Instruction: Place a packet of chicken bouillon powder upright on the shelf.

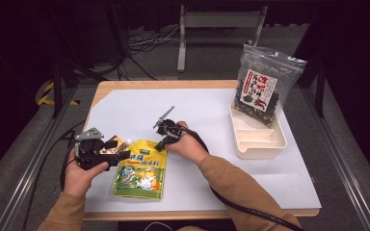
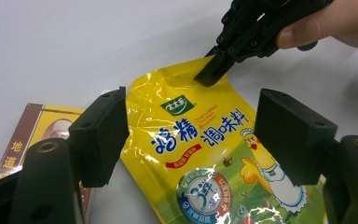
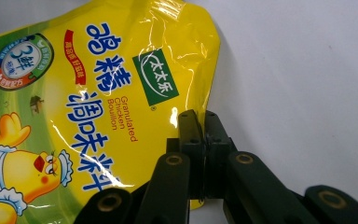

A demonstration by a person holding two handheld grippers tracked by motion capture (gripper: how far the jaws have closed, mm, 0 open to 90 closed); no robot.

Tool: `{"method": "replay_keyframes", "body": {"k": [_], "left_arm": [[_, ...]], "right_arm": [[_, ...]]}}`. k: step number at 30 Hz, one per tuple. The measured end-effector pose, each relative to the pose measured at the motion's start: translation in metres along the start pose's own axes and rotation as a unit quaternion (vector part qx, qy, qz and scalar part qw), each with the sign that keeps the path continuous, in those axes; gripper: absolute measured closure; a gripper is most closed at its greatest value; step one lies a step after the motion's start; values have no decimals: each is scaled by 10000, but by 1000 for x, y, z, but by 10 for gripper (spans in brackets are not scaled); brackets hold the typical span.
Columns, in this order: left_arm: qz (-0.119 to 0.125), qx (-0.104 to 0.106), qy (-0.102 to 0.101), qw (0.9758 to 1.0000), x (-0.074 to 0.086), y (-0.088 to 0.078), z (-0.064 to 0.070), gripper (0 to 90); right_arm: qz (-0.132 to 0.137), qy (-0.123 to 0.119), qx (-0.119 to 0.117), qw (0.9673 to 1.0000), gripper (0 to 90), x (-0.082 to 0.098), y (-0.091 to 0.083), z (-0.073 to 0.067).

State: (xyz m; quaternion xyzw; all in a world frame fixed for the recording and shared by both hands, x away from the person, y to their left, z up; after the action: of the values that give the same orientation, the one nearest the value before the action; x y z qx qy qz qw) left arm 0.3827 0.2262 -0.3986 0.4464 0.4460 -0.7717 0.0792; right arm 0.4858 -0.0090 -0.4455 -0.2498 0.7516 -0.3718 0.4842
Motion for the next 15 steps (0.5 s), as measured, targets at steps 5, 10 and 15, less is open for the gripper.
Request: {"method": "replay_keyframes", "body": {"k": [5,10,15], "left_arm": [[32,-12,-49,10000,0,-3,-2,268],[124,-48,-75,9999,0,-10,-7,269],[223,-72,-157,9996,-1,-17,-11,268]], "right_arm": [[-20,23,3,10000,900,-2,-3,-1],[-25,38,-11,10000,900,-4,-10,-3],[96,36,-14,9999,900,-9,-20,-9]]}}
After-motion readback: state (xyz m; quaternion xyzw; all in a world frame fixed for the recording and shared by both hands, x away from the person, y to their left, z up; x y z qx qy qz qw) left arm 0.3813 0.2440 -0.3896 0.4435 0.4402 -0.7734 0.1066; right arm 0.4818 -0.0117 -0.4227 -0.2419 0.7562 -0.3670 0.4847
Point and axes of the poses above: each handheld gripper's, and its own axes: y roughly forward along the jaws, x roughly out of its underside, z roughly to its right, the point moved 2 cm from there along y, roughly forward along the jaws, and after that the axes turned 4 degrees about -x, right-handed, at the moved point
